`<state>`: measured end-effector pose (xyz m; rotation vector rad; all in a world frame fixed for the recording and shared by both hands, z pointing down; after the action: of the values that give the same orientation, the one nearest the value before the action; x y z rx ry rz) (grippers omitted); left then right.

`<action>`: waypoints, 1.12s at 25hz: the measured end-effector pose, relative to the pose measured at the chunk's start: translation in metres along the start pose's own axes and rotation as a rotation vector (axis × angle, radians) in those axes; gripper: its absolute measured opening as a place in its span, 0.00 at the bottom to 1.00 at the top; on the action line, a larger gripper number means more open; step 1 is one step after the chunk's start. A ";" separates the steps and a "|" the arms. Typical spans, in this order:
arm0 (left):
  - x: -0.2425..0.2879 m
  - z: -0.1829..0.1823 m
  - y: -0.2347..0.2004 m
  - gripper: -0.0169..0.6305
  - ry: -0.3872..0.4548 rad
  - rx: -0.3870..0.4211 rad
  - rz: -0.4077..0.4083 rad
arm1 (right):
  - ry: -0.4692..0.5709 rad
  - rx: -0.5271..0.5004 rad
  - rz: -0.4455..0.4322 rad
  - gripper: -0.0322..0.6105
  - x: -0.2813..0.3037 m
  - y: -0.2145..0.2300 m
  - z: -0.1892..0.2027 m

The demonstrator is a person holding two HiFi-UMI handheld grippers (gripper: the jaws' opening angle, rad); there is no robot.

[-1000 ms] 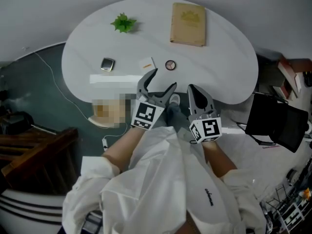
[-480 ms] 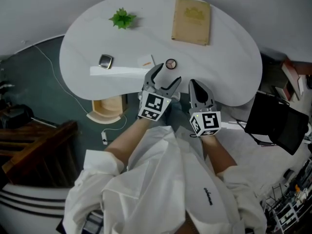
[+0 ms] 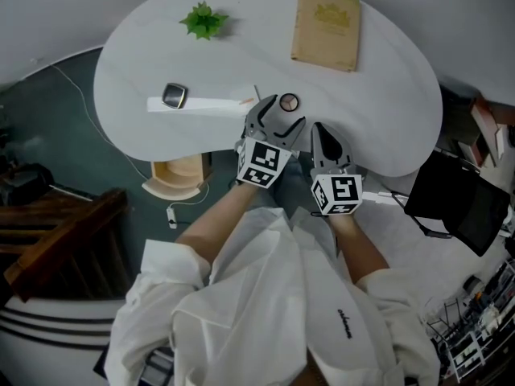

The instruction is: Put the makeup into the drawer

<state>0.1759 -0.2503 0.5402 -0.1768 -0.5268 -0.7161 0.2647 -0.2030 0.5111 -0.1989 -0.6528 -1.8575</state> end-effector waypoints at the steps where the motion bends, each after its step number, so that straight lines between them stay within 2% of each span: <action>1: 0.003 0.003 0.000 0.53 -0.007 -0.003 -0.002 | -0.005 0.000 0.001 0.08 0.003 0.001 0.002; 10: 0.029 0.027 0.000 0.53 -0.073 -0.024 -0.006 | -0.035 0.002 -0.003 0.08 0.017 0.008 0.014; 21: 0.042 0.035 -0.003 0.53 -0.154 -0.026 -0.084 | -0.062 -0.009 -0.045 0.08 0.021 0.010 0.019; 28: 0.047 0.038 -0.004 0.49 -0.202 -0.005 -0.125 | -0.074 -0.019 -0.081 0.08 0.022 0.010 0.019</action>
<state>0.1871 -0.2679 0.5969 -0.2234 -0.7335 -0.8263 0.2620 -0.2129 0.5401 -0.2576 -0.7035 -1.9420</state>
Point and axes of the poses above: the fingertips, and each gripper's own axes: x forward along the fingers, y to its right, z out of its underside, the point moved 4 cm from there along -x, backward along the fingers, and after that the axes turned 8 degrees about x, right-handed, at the moved point
